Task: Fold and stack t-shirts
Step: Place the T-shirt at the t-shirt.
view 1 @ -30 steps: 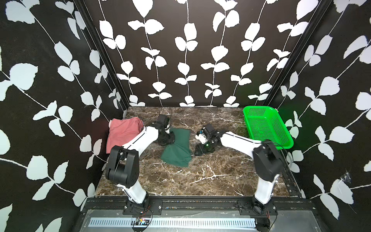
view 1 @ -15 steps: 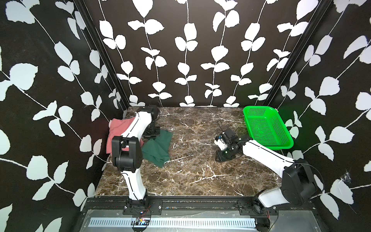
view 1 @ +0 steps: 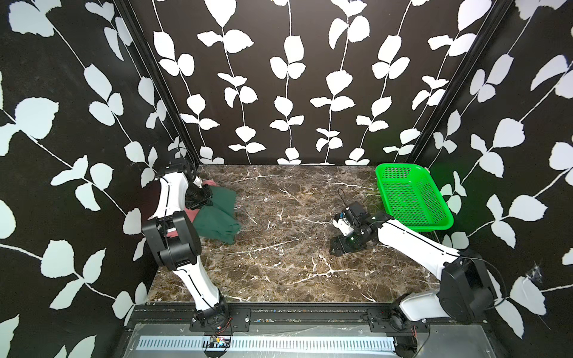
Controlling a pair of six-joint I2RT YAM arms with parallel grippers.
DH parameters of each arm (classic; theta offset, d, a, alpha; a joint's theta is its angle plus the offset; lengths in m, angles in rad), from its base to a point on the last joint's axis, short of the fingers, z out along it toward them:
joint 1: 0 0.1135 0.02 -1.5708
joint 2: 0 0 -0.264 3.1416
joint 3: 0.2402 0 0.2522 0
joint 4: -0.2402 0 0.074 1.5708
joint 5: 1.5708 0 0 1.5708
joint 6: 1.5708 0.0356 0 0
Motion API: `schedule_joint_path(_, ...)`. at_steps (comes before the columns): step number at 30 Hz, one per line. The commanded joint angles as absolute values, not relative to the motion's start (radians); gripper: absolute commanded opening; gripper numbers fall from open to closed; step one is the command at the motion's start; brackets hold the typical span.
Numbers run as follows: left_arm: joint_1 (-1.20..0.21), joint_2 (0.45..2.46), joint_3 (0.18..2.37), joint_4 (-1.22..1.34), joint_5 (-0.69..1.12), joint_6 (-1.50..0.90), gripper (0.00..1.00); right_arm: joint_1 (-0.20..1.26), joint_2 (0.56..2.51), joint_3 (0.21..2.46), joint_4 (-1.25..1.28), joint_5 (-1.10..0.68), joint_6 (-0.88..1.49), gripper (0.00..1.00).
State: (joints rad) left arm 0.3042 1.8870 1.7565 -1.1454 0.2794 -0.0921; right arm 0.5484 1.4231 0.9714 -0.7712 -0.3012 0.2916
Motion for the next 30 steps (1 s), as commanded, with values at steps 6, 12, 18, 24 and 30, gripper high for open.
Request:
schedule_joint_path(6,0.398,1.960,1.968,-1.194,0.391,-0.013,0.00,0.544,1.419,0.933,-0.741,-0.328,0.331,0.99)
schedule_joint_path(12,0.457,2.041,2.087,-1.253,0.332,0.007,0.00,0.543,1.420,0.920,-0.761,-0.331,0.327,0.99)
schedule_joint_path(18,0.502,2.092,2.136,-1.243,0.298,0.000,0.00,0.544,1.408,0.923,-0.808,-0.325,0.314,0.99)
schedule_joint_path(24,0.538,2.150,2.149,-1.230,0.283,-0.012,0.00,0.543,1.419,0.946,-0.868,-0.309,0.281,0.99)
schedule_joint_path(30,0.575,2.221,2.240,-1.248,0.213,-0.013,0.00,0.543,1.440,0.953,-0.891,-0.322,0.273,0.99)
